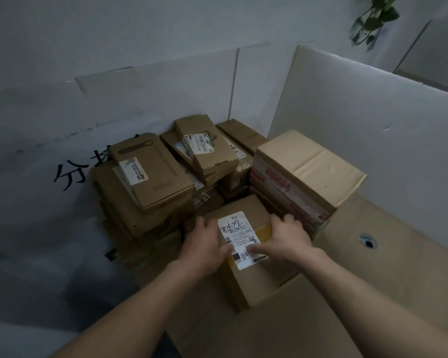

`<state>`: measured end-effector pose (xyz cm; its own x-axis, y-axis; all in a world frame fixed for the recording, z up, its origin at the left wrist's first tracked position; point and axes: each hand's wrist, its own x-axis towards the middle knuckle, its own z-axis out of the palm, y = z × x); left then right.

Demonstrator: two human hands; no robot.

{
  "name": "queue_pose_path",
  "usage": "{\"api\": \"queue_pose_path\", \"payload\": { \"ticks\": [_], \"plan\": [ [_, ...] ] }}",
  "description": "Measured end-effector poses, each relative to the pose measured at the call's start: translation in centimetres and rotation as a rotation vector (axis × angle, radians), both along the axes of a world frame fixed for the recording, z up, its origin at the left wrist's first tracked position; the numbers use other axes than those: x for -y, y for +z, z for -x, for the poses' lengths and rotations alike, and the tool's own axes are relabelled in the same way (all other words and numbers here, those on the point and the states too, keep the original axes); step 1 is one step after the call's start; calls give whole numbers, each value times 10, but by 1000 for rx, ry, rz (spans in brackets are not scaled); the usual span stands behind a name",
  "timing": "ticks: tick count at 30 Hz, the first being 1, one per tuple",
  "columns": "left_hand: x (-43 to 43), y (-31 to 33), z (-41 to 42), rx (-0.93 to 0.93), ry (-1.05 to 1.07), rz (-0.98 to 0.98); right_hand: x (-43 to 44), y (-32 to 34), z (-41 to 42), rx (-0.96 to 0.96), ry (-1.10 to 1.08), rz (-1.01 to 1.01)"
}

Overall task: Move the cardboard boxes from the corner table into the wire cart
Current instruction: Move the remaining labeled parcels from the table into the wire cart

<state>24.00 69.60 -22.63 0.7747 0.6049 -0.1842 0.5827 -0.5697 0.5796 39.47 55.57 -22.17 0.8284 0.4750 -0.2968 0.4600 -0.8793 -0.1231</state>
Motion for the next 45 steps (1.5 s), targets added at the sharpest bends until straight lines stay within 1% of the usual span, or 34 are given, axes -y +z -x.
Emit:
{"api": "queue_pose_path", "payload": {
  "ticks": [5,8,10,16,21,26,29,32,36,40,45],
  "plan": [
    [13,-8,23,7,14,131,22,-6,11,-165,-22,-51],
    [29,-9,32,75,96,258,35,-8,20,-232,-32,-118],
    [42,-10,39,65,164,303,45,-8,29,-254,-31,-140],
    [95,-5,73,-41,230,277,94,-8,67,-272,-48,-180],
    [154,-10,116,-39,240,324,139,-10,103,-310,15,-213],
    [191,-3,168,-30,329,305,163,0,147,-335,74,-219],
    [198,9,202,-9,416,268,163,9,174,-342,121,-284],
    [197,22,236,58,497,234,154,23,201,-366,157,-341],
    [194,37,284,140,568,209,139,39,239,-322,252,-373],
    [190,51,343,212,670,170,120,56,289,-325,372,-431],
    [197,64,438,263,829,133,96,69,377,-224,551,-416]
  ]
}}
